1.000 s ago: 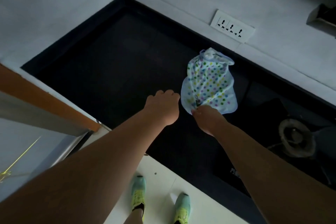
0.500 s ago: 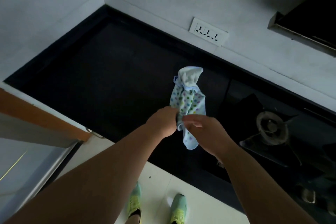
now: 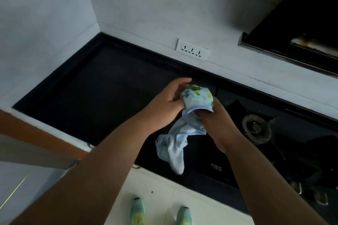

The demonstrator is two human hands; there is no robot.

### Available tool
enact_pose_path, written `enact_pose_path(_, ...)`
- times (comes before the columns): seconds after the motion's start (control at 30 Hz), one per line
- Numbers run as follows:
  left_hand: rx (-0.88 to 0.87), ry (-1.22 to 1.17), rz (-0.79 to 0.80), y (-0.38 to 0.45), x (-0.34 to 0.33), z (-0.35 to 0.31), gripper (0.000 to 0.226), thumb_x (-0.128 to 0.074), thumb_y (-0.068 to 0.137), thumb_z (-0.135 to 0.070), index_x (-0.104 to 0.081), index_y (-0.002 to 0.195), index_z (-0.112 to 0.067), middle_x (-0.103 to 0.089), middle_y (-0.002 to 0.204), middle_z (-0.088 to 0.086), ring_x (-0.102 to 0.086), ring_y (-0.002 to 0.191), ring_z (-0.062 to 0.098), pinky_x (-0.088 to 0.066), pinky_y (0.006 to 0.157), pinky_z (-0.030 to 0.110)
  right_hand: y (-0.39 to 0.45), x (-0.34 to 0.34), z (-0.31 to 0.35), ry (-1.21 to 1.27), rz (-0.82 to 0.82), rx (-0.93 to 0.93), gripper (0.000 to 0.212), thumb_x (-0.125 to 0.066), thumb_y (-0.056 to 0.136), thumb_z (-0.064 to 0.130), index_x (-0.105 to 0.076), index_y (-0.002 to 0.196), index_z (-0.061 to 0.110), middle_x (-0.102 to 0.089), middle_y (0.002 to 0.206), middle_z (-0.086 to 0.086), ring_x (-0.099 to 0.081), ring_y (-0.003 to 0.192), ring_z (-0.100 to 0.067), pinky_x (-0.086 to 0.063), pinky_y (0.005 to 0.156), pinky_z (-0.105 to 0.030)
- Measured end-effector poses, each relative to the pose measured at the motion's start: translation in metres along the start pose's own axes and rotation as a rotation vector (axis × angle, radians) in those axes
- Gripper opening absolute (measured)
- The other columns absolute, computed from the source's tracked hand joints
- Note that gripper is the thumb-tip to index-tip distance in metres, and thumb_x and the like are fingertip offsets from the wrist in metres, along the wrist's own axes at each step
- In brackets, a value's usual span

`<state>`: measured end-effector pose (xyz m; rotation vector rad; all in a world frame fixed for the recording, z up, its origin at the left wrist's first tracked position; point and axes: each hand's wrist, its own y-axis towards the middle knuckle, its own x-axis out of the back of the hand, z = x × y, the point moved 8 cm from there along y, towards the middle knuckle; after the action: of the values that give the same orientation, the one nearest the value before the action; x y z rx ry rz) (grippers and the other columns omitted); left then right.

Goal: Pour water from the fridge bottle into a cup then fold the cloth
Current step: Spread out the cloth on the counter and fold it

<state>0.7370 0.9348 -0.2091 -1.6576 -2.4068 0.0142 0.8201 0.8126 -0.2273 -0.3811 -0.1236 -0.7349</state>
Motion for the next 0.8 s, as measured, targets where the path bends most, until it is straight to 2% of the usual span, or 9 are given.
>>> enact_pose_path(0.07,0.113,0.080,0.103,-0.011,0.001,0.010,0.062,-0.068,0.098,-0.031,-0.039,0.151,-0.044,-0.052,0.144,-0.023,-0.049,0.135,-0.002,-0.041,0.105,0.025,-0.008,0.008,0.013,0.031,-0.023,0.018,0.036,-0.065,0.092,0.020,-0.068,0.126,0.029,-0.079,0.111,0.003,-0.075,0.107,-0.018,-0.060,0.094,-0.042)
enact_pose_path(0.13,0.215,0.207,0.252,-0.025,-0.006,0.026,0.075,-0.076,0.089,-0.049,-0.036,0.152,-0.048,-0.050,0.142,-0.028,-0.051,0.130,-0.003,-0.045,0.100,0.023,-0.020,0.012,0.026,0.054,-0.008,0.055,0.032,-0.058,0.100,0.007,-0.071,0.122,0.027,-0.080,0.109,0.002,-0.076,0.104,-0.016,-0.062,0.087,-0.033)
enact_pose_path(0.17,0.251,0.238,0.294,-0.031,-0.009,0.034,0.073,-0.078,0.085,-0.055,-0.042,0.149,-0.048,-0.057,0.137,-0.027,-0.059,0.122,-0.003,-0.050,0.099,0.025,-0.027,0.013,0.031,0.059,0.000,0.067,0.033,-0.053,0.104,0.005,-0.072,0.120,0.026,-0.080,0.108,0.003,-0.077,0.101,-0.014,-0.063,0.082,-0.029)
enact_pose_path(0.23,0.273,0.276,0.287,-0.034,-0.010,0.044,0.047,-0.075,0.088,-0.058,-0.061,0.130,-0.043,-0.073,0.118,-0.019,-0.069,0.106,0.000,-0.057,0.099,0.034,-0.036,0.017,0.035,0.056,-0.022,0.067,0.031,-0.051,0.106,0.008,-0.071,0.120,0.027,-0.080,0.106,0.006,-0.077,0.098,-0.011,-0.061,0.077,-0.024)
enact_pose_path(0.3,0.256,0.361,0.253,-0.030,-0.009,0.045,0.026,-0.066,0.095,-0.055,-0.069,0.112,-0.036,-0.076,0.106,-0.010,-0.073,0.099,0.008,-0.059,0.097,0.043,-0.043,0.017,0.032,0.033,-0.050,0.049,0.028,-0.056,0.105,0.015,-0.069,0.126,0.030,-0.079,0.111,0.007,-0.075,0.103,-0.011,-0.061,0.085,-0.030)
enact_pose_path(0.4,0.224,0.461,0.205,-0.023,-0.007,0.036,0.019,-0.056,0.100,-0.044,-0.065,0.107,-0.029,-0.073,0.099,-0.003,-0.071,0.092,0.016,-0.059,0.089,0.044,-0.053,0.020,0.017,-0.032,-0.127,0.003,0.032,-0.065,0.100,0.026,-0.062,0.131,0.035,-0.075,0.118,0.011,-0.072,0.109,-0.009,-0.059,0.095,-0.035)
enact_pose_path(0.53,0.154,0.430,0.093,-0.012,-0.013,0.019,0.009,-0.055,0.099,-0.029,-0.058,0.107,-0.026,-0.067,0.095,0.002,-0.067,0.087,0.022,-0.050,0.071,0.035,-0.076,0.035,-0.001,-0.125,-0.232,-0.055,0.036,-0.065,0.097,0.018,-0.055,0.126,0.035,-0.067,0.109,0.017,-0.065,0.101,-0.001,-0.053,0.081,-0.020)
enact_pose_path(0.67,0.124,0.270,0.127,-0.010,-0.042,0.008,0.025,-0.055,0.096,-0.022,-0.060,0.117,-0.035,-0.066,0.108,-0.005,-0.067,0.095,0.017,-0.054,0.081,0.035,-0.102,0.056,-0.019,-0.180,-0.360,-0.109,0.048,-0.059,0.096,0.013,-0.050,0.138,0.033,-0.066,0.112,0.018,-0.065,0.102,-0.004,-0.054,0.082,-0.023)
enact_pose_path(0.8,0.055,0.246,0.124,-0.016,-0.066,-0.004,0.038,-0.061,0.093,-0.016,-0.060,0.124,-0.038,-0.063,0.119,-0.010,-0.066,0.103,0.009,-0.057,0.088,0.031,-0.140,0.082,-0.030,-0.174,-0.498,-0.122,0.054,-0.056,0.095,0.005,-0.047,0.138,0.036,-0.063,0.107,0.021,-0.060,0.094,0.005,-0.048,0.064,-0.006)
